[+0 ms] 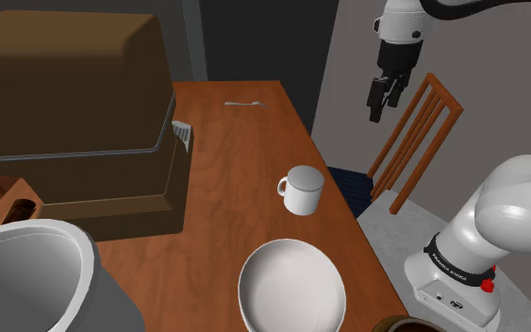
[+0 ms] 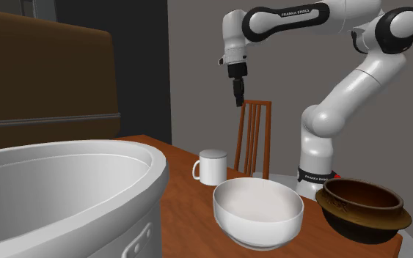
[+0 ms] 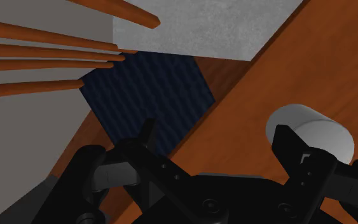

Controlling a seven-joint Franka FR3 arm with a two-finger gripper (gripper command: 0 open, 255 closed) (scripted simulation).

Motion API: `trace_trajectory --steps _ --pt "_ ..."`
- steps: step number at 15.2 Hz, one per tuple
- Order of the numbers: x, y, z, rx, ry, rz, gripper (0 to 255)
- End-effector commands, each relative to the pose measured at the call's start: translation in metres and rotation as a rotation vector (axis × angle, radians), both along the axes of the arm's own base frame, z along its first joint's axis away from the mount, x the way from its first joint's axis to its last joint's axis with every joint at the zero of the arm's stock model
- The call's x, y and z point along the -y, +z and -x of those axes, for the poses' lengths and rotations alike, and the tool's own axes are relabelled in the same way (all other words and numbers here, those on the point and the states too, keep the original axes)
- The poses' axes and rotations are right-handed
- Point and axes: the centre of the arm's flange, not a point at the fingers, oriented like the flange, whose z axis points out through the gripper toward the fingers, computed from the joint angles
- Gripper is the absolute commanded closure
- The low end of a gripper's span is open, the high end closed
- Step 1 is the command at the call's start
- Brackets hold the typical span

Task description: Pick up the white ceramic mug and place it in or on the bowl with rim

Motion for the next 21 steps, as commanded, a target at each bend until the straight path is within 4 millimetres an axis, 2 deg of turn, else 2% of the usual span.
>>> trace_trajectory --steps 1,11,21 --pt "0.0 0.0 0.0 0.0 0.0 0.0 0" --pt "-0.074 -0.081 -0.075 -0.042 0.126 -0.041 0" --pt "-0.16 -0.161 -0.136 -0.085 0.251 -0.082 0"
